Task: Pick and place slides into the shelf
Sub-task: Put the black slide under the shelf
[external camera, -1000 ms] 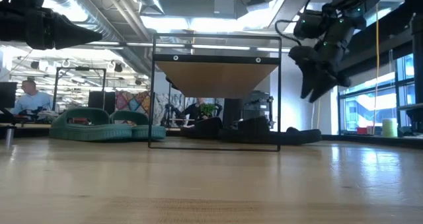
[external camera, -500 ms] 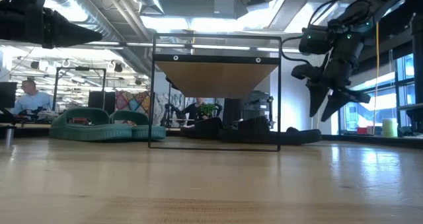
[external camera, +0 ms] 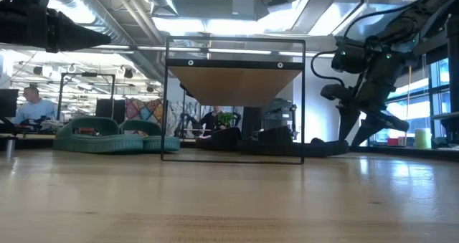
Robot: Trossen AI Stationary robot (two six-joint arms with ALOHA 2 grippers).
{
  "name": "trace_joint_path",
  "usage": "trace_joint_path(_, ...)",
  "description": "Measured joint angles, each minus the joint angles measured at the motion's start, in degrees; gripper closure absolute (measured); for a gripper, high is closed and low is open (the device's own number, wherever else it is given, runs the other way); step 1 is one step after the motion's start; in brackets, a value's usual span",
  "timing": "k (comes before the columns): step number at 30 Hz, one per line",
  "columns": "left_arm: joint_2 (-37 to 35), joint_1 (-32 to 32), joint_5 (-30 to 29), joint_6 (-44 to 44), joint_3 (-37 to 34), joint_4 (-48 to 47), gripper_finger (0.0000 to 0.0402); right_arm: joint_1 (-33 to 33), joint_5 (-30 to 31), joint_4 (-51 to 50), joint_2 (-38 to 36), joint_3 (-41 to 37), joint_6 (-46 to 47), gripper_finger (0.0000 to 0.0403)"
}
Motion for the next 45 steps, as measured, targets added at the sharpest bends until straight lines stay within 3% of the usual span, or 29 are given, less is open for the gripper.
trace_joint_path(14, 0.0, 0.0, 0.0, 0.1, 0.0, 0.0, 0.0233, 0.5, -0.4, 6.1, 0.1, -2.8, -0.9, 0.0261)
trace_joint_path(29, 0.0, 0.0, 0.0, 0.1, 0.0, 0.0, 0.0233, 2.3, 0.9, 12.8, 6.1, -2.6, -7.3, 0.0354)
trace_joint_path(45, 0.0, 0.0, 0.0, 0.1, 0.0, 0.0, 0.0233, 2.3, 1.7, 21.2, 6.2, -2.8, -3.8, 0.038)
